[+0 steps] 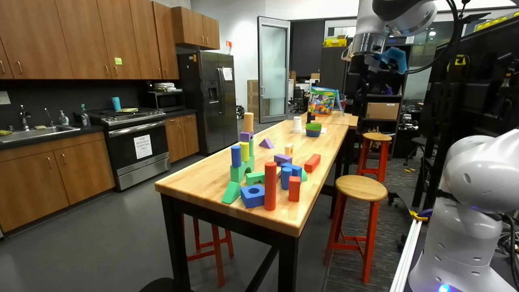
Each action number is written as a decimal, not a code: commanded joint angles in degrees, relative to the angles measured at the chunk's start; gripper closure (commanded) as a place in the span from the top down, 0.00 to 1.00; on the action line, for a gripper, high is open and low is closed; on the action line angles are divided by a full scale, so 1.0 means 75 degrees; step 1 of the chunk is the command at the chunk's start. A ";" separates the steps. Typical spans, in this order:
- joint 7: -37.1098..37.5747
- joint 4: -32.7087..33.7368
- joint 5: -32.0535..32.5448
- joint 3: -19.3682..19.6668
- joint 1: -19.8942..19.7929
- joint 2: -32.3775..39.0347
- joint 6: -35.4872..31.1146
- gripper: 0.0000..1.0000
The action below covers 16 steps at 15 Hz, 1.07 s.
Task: Move the object and place it amongst the other objects
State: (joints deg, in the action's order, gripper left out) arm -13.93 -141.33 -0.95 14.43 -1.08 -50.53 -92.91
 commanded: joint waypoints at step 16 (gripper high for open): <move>-0.0540 0.0866 0.1754 -0.1269 0.0305 0.0751 0.0070 1.00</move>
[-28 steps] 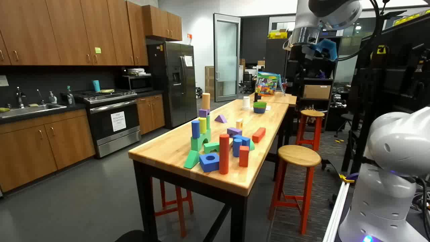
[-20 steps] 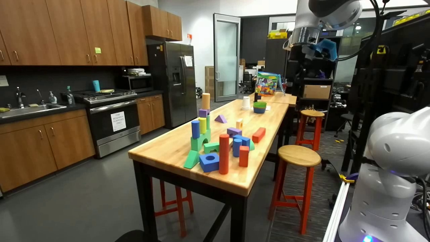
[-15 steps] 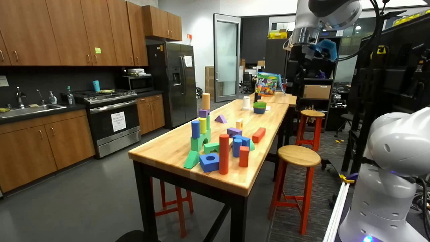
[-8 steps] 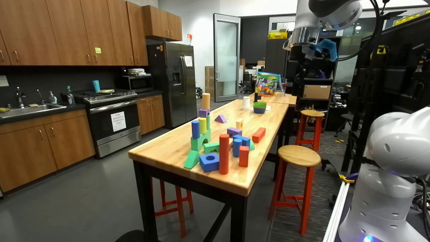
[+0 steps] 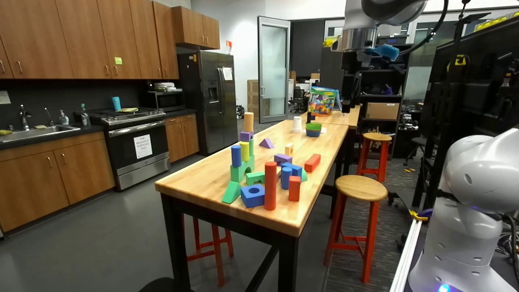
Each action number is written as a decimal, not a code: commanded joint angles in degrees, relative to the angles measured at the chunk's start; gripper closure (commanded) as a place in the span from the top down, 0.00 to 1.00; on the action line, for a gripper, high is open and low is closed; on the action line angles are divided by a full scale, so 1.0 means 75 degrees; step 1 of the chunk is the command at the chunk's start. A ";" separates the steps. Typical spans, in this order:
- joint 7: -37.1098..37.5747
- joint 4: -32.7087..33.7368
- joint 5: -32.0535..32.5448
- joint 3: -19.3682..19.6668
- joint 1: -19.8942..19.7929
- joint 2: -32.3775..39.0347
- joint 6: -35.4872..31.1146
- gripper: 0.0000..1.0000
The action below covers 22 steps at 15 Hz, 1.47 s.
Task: Move the object and place it amongst the other objects
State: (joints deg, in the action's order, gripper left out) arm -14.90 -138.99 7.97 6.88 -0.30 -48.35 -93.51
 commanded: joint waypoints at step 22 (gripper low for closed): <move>0.0297 0.3108 0.0512 -0.1017 0.0669 0.2939 -0.0864 1.00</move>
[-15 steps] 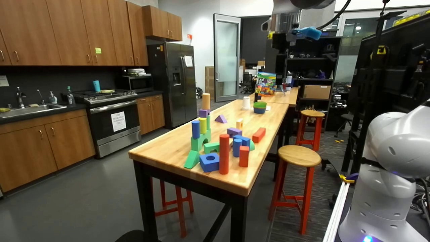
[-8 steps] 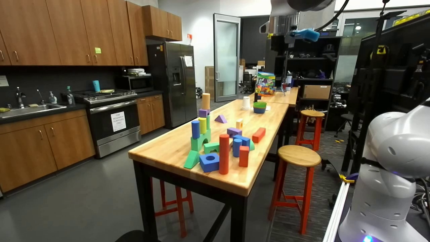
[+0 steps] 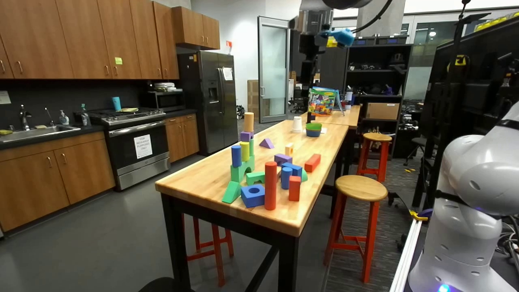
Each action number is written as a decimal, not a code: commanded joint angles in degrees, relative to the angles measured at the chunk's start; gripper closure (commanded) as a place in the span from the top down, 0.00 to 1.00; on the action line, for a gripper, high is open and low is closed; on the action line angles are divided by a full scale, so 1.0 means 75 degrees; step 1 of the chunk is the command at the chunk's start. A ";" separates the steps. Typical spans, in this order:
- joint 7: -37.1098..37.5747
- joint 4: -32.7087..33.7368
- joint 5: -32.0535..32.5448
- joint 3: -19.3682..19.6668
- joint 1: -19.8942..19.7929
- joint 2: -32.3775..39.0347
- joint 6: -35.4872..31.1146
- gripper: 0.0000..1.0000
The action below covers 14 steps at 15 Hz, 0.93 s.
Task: Move the object and place it amongst the other objects
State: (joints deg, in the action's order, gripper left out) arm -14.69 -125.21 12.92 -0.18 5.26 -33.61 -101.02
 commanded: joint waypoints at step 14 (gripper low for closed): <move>0.1098 0.4241 -0.0402 0.0213 -0.0788 0.4211 0.0367 1.00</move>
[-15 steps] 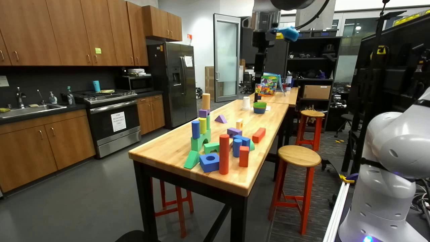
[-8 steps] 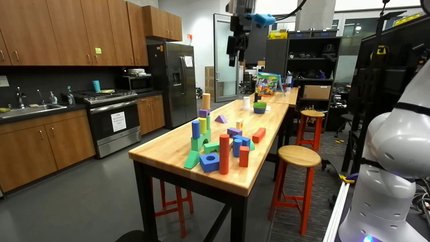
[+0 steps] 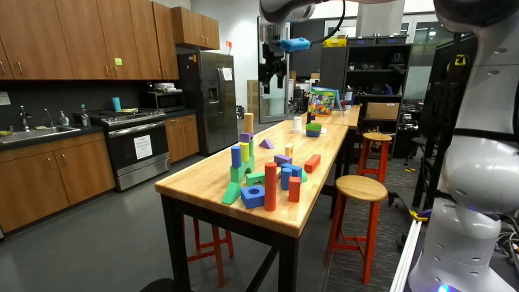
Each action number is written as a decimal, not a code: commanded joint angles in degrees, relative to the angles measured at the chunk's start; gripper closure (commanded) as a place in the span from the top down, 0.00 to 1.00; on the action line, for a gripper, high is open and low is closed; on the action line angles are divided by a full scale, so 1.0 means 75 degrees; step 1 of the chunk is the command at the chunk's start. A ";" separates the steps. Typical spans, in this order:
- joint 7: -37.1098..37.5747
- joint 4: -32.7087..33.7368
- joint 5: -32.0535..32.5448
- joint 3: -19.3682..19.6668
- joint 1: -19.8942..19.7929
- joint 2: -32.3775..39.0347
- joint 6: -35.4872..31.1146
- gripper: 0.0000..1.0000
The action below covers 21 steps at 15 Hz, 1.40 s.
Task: Move the object and place it amongst the other objects
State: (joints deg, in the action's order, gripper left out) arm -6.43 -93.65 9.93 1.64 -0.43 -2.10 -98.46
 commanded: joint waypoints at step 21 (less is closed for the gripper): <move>-0.0146 0.1168 -0.2119 -0.0192 -0.0054 0.1333 -0.0149 1.00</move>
State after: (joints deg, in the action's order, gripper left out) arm -7.45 -87.95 -3.39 0.17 -0.27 5.87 -97.76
